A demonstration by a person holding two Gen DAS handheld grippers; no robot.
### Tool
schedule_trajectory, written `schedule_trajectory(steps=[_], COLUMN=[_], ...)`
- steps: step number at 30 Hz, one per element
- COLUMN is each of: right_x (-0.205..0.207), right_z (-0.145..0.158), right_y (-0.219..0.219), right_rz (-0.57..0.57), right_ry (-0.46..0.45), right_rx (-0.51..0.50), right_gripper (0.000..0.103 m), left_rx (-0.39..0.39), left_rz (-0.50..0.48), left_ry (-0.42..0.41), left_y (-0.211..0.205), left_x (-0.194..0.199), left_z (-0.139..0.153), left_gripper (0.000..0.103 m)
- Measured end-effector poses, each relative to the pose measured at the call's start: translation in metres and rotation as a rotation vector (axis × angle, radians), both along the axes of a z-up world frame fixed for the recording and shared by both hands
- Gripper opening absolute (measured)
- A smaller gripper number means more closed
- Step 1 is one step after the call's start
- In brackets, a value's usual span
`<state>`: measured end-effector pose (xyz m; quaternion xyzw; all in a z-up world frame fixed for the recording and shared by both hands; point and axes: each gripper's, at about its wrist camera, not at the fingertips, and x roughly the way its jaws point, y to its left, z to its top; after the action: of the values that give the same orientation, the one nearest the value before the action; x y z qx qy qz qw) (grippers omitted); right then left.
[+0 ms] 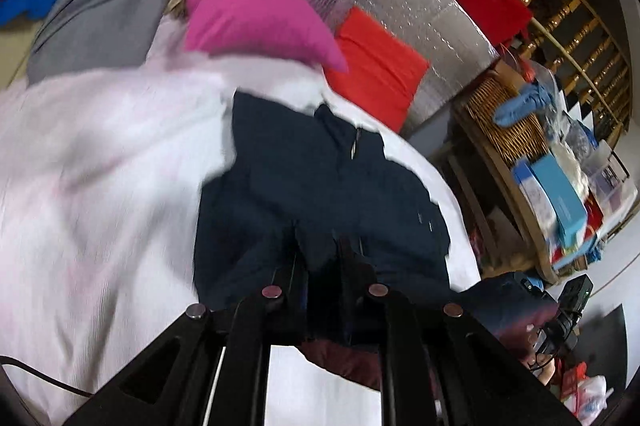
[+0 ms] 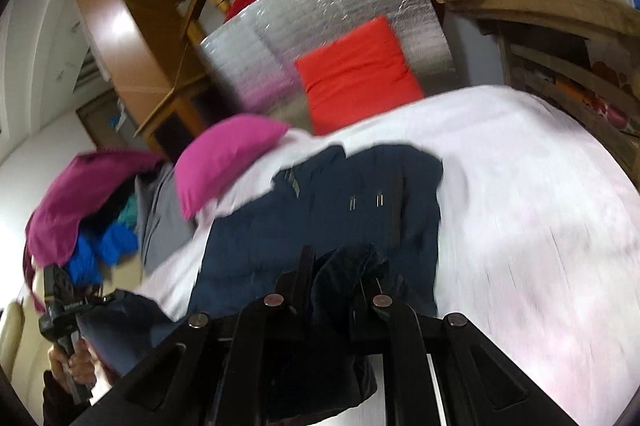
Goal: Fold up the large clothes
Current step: 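Fold the held hem toward the collar with both tools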
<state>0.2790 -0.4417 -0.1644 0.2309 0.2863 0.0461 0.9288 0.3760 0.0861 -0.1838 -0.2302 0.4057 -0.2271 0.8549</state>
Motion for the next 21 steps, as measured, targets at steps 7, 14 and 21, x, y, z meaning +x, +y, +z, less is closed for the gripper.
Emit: schedule_trajectory(steps=[7,14,21], right_x=[0.129,0.251,0.311], right_z=[0.005,-0.034,-0.070], right_y=[-0.009,-0.039,-0.057], right_rz=[-0.089,-0.162,-0.216], right_ry=[0.014,0.108,0.148], right_rx=[-0.034,-0.006,0.077], right_gripper=[0.013,0.013,0.013], left_rx=[0.087,0.164,0.158], left_rz=[0.052,0.079,0.097], left_ry=[0.003,0.081,0.100], left_y=[-0.026,-0.055,-0.068], left_x=[0.115,0.220,0.276], left_z=[0.006,-0.037,-0.053], left_gripper=[0.012,0.012,0.012])
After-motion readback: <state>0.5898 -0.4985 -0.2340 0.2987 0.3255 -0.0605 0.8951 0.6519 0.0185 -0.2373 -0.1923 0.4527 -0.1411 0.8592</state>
